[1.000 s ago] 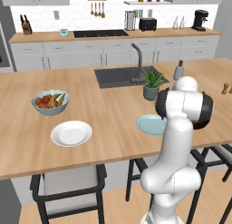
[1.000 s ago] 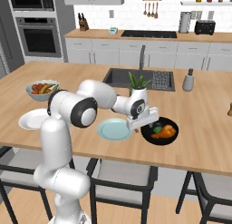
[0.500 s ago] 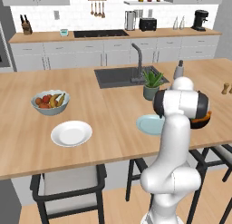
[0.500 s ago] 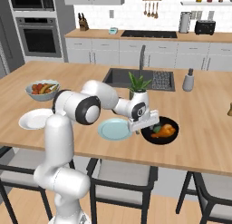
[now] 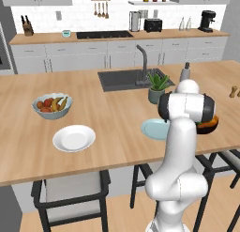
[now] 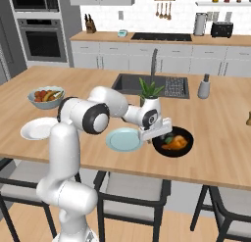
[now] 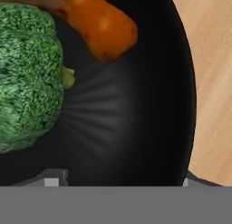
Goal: Pick the chicken drumstick and broccoli from their plates and place them in the bowl. Then put the bowl in the fridge.
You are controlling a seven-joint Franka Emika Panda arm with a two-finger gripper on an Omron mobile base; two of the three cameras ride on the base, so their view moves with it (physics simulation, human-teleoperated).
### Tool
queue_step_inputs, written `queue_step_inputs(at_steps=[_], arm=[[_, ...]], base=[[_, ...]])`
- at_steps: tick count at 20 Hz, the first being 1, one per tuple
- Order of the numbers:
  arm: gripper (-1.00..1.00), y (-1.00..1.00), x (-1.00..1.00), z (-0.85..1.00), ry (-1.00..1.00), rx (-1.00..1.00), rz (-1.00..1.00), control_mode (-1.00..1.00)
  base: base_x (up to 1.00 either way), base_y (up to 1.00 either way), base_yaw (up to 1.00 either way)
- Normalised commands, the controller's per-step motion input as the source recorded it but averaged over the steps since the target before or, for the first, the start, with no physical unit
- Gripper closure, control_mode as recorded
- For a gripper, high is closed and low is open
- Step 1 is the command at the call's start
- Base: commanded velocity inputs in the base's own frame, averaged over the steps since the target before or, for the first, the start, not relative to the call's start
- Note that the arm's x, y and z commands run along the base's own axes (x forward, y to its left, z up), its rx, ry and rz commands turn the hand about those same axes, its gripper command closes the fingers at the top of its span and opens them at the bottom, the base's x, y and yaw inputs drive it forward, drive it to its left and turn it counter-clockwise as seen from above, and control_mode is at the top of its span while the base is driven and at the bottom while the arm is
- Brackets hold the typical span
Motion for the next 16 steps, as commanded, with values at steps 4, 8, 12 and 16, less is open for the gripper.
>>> queue_step_inputs(at_steps=[4, 8, 12, 16], arm=[[1.00, 0.00, 0.00, 0.00, 0.00, 0.00, 0.00, -1.00], [1.00, 0.00, -0.14, 0.16, 0.00, 0.00, 0.00, -1.00], [1.00, 0.00, -0.47, 0.66, 0.00, 0.00, 0.00, -1.00], [1.00, 0.00, -0.64, 0.86, 0.00, 0.00, 0.00, -1.00]], base=[[0.00, 0.00, 0.00], [0.00, 0.00, 0.00], [0.00, 0.00, 0.00], [0.00, 0.00, 0.00]])
